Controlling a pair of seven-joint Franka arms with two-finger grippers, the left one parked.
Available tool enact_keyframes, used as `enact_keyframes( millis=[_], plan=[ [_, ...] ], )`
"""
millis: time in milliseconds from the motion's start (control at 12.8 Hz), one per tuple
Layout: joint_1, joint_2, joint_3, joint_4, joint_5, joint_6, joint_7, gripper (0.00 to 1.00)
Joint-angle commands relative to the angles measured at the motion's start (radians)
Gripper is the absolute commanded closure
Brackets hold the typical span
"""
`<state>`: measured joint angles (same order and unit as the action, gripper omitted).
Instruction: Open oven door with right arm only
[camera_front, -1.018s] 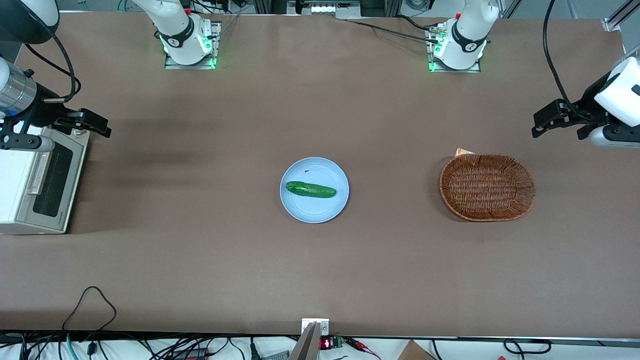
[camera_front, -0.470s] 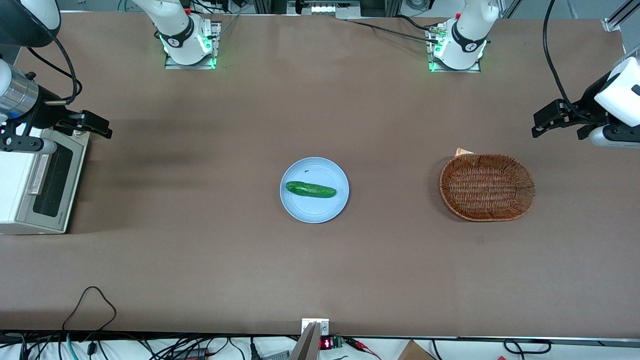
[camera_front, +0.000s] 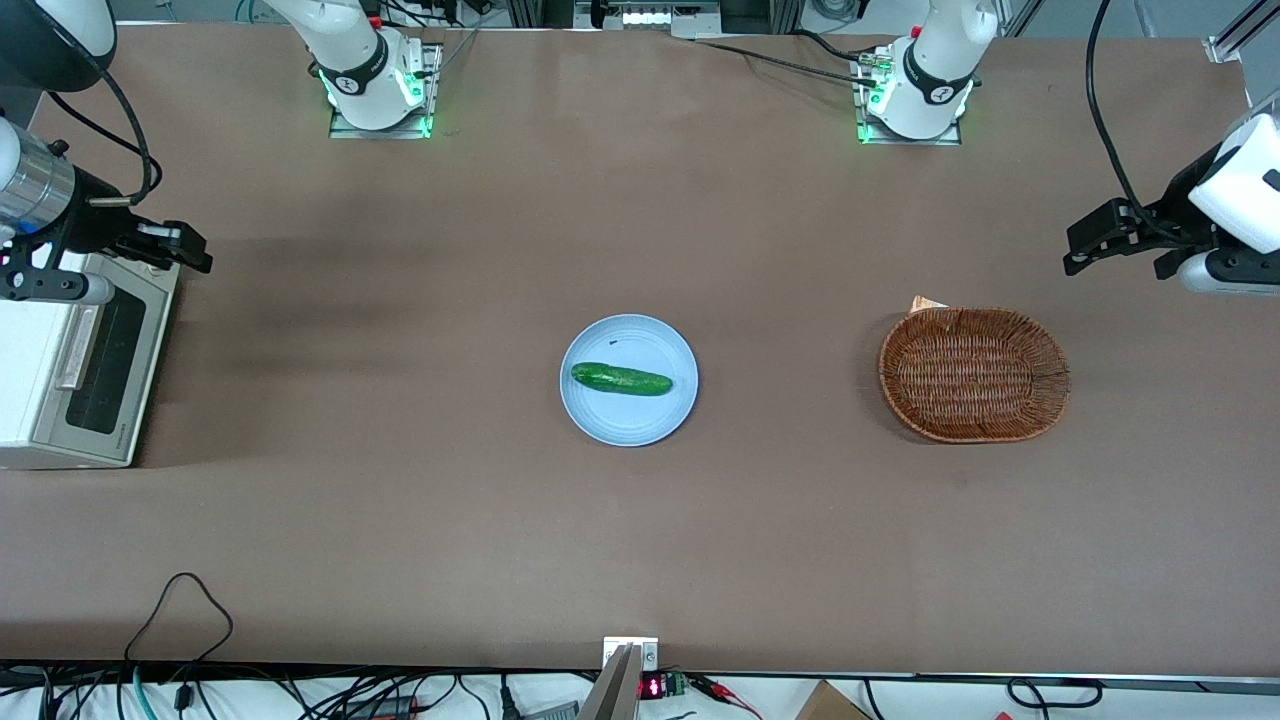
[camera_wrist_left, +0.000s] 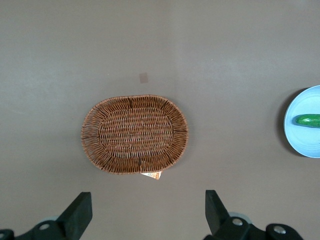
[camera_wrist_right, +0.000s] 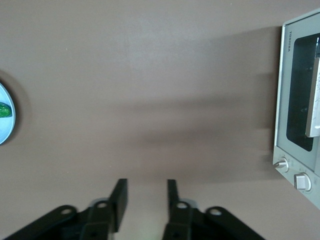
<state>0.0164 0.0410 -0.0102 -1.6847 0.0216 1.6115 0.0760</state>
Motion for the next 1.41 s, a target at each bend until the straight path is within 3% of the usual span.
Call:
enact_keyframes(
  millis=[0, 392, 783, 1018, 1331],
  plan=[
    [-0.009, 0.023, 0.004, 0.046, 0.004, -0.033, -0.016, 0.98],
    [-0.007, 0.023, 0.004, 0.046, -0.012, -0.039, -0.015, 0.99],
    [-0.001, 0.037, 0.004, 0.031, -0.195, -0.059, -0.03, 0.99],
    [0.043, 0.117, 0.006, 0.03, -0.433, -0.068, -0.015, 0.99],
    [0.03, 0.177, 0.001, -0.028, -0.678, -0.017, -0.004, 0.99]
  ],
)
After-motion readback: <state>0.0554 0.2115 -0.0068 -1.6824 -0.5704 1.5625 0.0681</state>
